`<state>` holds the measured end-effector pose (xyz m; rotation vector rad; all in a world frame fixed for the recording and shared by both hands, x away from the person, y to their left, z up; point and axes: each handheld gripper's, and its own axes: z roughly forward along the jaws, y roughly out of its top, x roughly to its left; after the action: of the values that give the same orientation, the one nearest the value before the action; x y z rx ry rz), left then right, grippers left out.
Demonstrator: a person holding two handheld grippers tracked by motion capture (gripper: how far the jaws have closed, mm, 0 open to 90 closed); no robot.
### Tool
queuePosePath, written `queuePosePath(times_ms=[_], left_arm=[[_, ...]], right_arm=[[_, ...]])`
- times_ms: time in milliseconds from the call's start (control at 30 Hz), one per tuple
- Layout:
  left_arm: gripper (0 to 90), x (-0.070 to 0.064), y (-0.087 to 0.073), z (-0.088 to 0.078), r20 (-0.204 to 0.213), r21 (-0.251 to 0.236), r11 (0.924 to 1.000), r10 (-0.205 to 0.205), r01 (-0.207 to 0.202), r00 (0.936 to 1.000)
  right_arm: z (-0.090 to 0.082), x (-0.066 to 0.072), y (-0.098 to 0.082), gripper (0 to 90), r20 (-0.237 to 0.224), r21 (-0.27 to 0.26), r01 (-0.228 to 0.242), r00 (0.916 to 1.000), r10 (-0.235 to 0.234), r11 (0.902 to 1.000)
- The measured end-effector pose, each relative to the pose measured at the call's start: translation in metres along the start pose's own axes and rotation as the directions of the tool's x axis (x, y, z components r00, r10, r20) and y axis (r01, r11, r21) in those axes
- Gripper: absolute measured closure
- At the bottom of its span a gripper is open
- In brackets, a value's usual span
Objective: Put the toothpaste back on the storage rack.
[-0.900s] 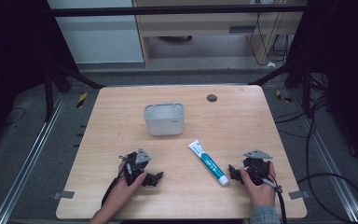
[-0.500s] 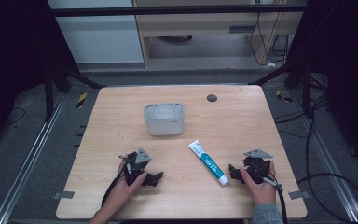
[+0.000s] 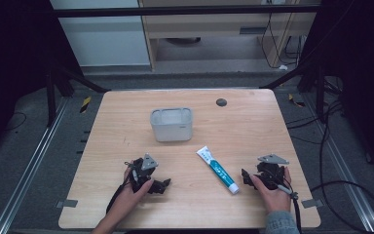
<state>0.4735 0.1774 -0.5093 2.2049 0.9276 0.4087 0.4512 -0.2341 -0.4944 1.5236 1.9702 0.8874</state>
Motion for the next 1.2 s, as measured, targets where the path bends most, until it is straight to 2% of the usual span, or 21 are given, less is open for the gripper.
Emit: queuePosePath(times_ms=[67, 100, 133, 200, 267, 300, 400, 433, 467, 567, 667, 800, 1033, 1200], left_arm=[[0.0, 0.000, 0.000, 0.000, 0.000, 0.000, 1.0000, 0.000, 0.000, 1.0000], [0.0, 0.000, 0.000, 0.000, -0.001, 0.000, 1.0000, 0.001, -0.001, 1.0000], [0.0, 0.000, 0.000, 0.000, 0.000, 0.000, 1.0000, 0.001, -0.001, 1.0000], [0.0, 0.000, 0.000, 0.000, 0.000, 0.000, 1.0000, 0.001, -0.001, 1.0000], [0.0, 0.000, 0.000, 0.000, -0.001, -0.002, 1.0000, -0.003, 0.003, 1.0000], [0.0, 0.000, 0.000, 0.000, -0.003, 0.002, 1.0000, -0.003, 0.003, 1.0000], [0.0, 0.001, 0.001, 0.001, -0.011, 0.002, 1.0000, -0.006, 0.006, 0.9999], [0.0, 0.001, 0.001, 0.001, -0.011, 0.002, 1.0000, -0.006, 0.006, 0.9999], [0.0, 0.001, 0.001, 0.001, -0.011, 0.000, 1.0000, -0.008, 0.008, 0.9999], [0.0, 0.001, 0.001, 0.001, -0.012, 0.000, 1.0000, -0.009, 0.009, 0.9999], [0.0, 0.001, 0.001, 0.001, -0.012, 0.001, 1.0000, -0.008, 0.008, 0.9999], [0.0, 0.001, 0.001, 0.001, -0.011, 0.001, 1.0000, -0.008, 0.008, 0.9999], [0.0, 0.001, 0.001, 0.001, -0.011, 0.000, 1.0000, -0.009, 0.009, 0.9999], [0.0, 0.001, 0.001, 0.001, -0.011, 0.001, 1.0000, -0.008, 0.008, 0.9999]], right_arm=[[-0.010, 0.001, 0.008, 11.8, 0.005, -0.008, 0.018, 0.9998, -0.018, 0.9998], [-0.018, 0.003, 0.017, 17.9, -0.009, -0.006, 0.035, 0.9993, -0.035, 0.9994], [-0.018, 0.003, 0.017, 17.9, -0.009, -0.006, 0.035, 0.9993, -0.035, 0.9994], [-0.028, 0.008, 0.029, 24.2, -0.039, 0.019, 0.066, 0.9971, -0.065, 0.9976], [-0.030, 0.010, 0.032, 24.5, -0.050, 0.033, 0.081, 0.9956, -0.080, 0.9961], [-0.033, 0.014, 0.038, 26.7, -0.058, 0.063, 0.098, 0.9938, -0.095, 0.9932], [-0.036, 0.018, 0.043, 27.2, -0.066, 0.084, 0.119, 0.9913, -0.114, 0.9893], [-0.036, 0.020, 0.045, 29.9, -0.070, 0.094, 0.129, 0.9900, -0.122, 0.9873], [-0.037, 0.024, 0.048, 31.7, -0.100, 0.108, 0.135, 0.9871, -0.125, 0.9848], [-0.037, 0.029, 0.052, 31.6, -0.121, 0.121, 0.134, 0.9854, -0.119, 0.9836], [-0.033, 0.036, 0.056, 30.6, -0.150, 0.129, 0.155, 0.9794, -0.135, 0.9795], [-0.028, 0.041, 0.059, 28.6, -0.163, 0.138, 0.152, 0.9782, -0.129, 0.9788], [-0.020, 0.061, 0.069, 31.1, -0.182, 0.156, 0.195, 0.9691, -0.166, 0.9681], [-0.014, 0.068, 0.077, 33.0, -0.194, 0.163, 0.217, 0.9635, -0.185, 0.9625]])
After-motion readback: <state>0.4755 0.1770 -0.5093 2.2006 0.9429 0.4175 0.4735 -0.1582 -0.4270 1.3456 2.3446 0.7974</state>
